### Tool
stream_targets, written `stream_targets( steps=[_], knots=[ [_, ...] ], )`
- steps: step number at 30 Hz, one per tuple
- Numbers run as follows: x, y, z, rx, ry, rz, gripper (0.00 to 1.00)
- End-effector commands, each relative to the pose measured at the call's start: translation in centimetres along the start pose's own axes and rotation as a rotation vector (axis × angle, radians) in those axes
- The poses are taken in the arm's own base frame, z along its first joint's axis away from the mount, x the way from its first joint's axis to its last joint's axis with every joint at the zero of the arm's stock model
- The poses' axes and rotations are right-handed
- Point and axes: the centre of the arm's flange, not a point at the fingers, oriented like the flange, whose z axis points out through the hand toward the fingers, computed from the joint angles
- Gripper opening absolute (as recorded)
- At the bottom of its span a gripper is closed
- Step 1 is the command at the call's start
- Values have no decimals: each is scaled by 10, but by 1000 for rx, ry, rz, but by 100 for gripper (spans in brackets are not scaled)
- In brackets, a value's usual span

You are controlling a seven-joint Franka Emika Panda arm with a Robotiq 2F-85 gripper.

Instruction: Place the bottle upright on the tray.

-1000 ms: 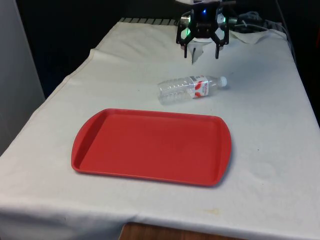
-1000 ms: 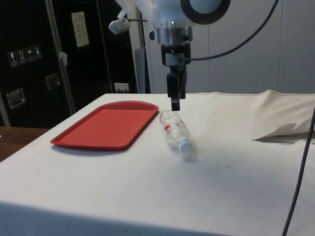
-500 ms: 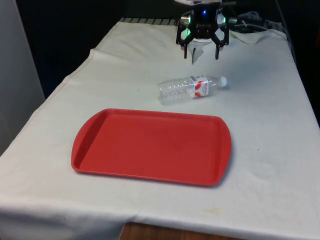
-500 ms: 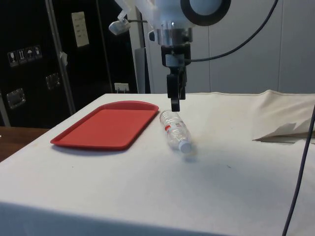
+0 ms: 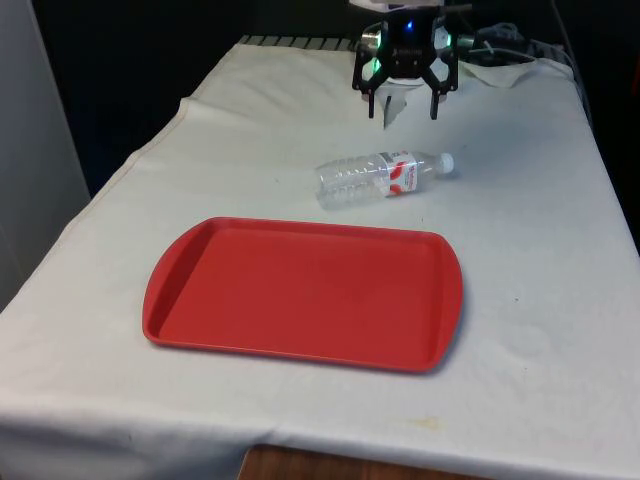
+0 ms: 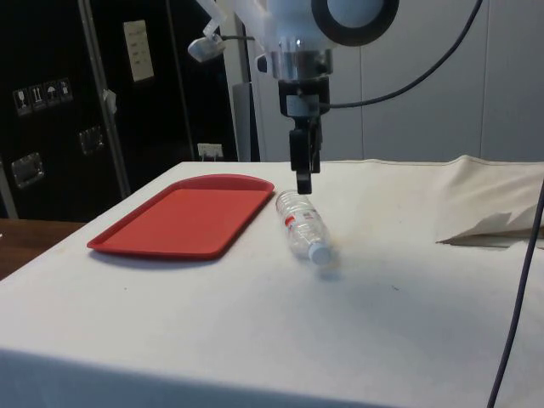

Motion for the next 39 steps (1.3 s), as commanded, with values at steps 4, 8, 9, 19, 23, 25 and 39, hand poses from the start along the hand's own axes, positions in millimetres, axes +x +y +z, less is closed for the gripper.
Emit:
stream_targets(
  steps=[4, 8, 9, 19, 23, 25, 39],
  knots=[
    [0, 0, 1, 0, 6, -10, 100],
    [0, -1, 2, 0, 5, -20, 100],
    [0, -1, 2, 0, 5, -22, 100],
    [0, -1, 3, 0, 3, -39, 100],
    [0, -2, 3, -1, 3, -50, 100],
    [0, -2, 2, -1, 2, -56, 100],
    [0, -2, 1, 0, 2, -107, 100]
  ],
)
